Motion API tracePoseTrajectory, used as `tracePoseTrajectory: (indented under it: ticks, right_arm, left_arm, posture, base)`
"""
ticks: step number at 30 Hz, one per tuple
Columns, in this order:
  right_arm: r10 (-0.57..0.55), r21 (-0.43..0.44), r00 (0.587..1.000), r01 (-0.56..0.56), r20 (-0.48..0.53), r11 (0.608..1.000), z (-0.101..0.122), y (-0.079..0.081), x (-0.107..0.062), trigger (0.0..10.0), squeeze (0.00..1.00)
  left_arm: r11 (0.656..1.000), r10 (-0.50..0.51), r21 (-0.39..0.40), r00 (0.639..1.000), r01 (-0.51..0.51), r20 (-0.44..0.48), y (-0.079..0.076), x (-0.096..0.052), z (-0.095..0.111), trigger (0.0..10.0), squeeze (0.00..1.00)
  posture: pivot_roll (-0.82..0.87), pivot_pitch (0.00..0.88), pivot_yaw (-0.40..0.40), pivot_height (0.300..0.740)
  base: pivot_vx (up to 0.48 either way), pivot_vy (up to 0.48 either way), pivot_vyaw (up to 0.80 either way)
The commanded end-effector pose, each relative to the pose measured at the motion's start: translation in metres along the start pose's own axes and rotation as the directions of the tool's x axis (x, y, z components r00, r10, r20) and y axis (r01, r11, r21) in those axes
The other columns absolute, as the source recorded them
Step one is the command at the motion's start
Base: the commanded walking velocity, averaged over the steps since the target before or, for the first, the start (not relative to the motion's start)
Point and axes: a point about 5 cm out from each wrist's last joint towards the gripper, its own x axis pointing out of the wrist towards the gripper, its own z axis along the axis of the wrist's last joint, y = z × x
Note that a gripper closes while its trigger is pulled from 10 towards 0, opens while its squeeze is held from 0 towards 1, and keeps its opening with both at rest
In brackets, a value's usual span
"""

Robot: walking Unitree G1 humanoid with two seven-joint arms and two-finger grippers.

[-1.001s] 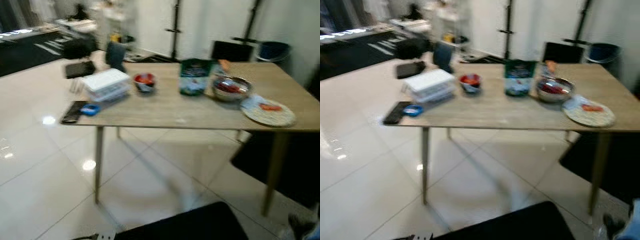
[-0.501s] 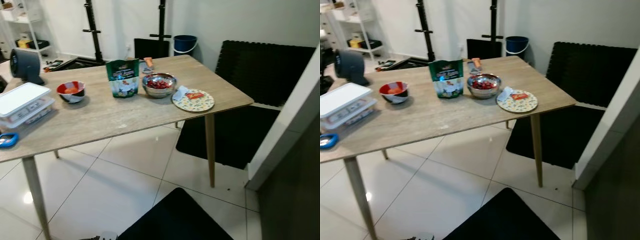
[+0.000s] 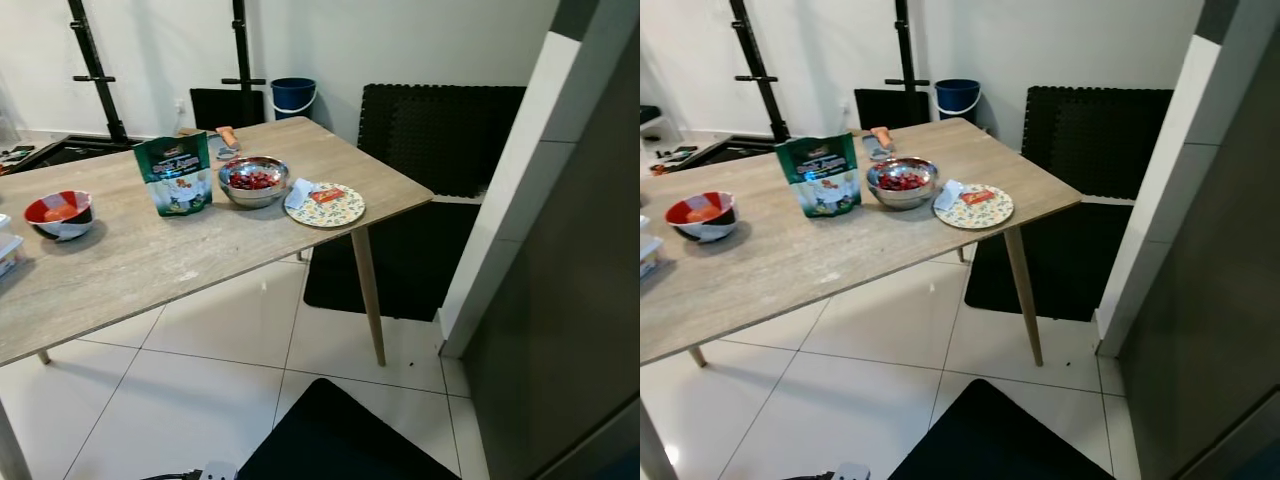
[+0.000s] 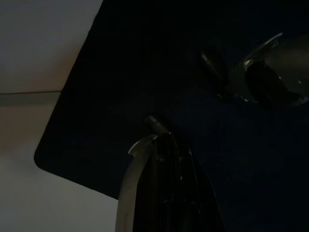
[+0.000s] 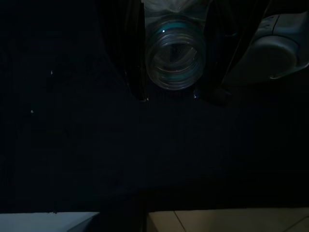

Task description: Restocking fridge

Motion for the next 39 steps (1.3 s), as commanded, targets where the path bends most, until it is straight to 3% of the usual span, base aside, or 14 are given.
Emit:
tracePoseTrajectory:
  ticks: [1,13,30,39]
  right_arm:
    - [0.002,-0.015,1.000,-0.002,-0.019,1.000,-0.005,0.002,0.000,10.0,0.00]
    - [0.059,-0.064,0.998,-0.059,0.002,0.996,0.008,0.022,0.005,10.0,0.00]
    - [0.092,-0.095,0.996,-0.090,0.015,0.991,0.016,0.034,0.008,10.0,0.00]
    - [0.101,-0.101,0.995,-0.099,0.007,0.990,0.014,0.037,0.008,10.0,0.00]
  left_arm:
    - [1.000,0.000,0.016,1.000,0.000,-0.012,-0.001,0.000,-0.004,10.0,0.00]
    - [0.998,0.034,0.057,0.999,-0.036,0.031,0.004,-0.001,0.003,10.0,0.00]
    - [0.998,0.064,0.008,0.998,-0.064,0.023,0.005,-0.001,0.000,10.0,0.00]
    - [0.999,0.029,-0.025,0.999,-0.028,0.033,0.005,-0.001,0.003,10.0,0.00]
  posture:
    - [-0.13,0.000,0.001,0.740]
    - [-0.11,0.000,-0.002,0.740]
    - [-0.11,0.000,-0.005,0.740]
    - [-0.12,0.000,-0.001,0.740]
  base:
    - [0.000,0.000,-0.78]
    - [0.000,0.000,-0.78]
    - [0.000,0.000,-0.78]
    - [0.000,0.000,-0.78]
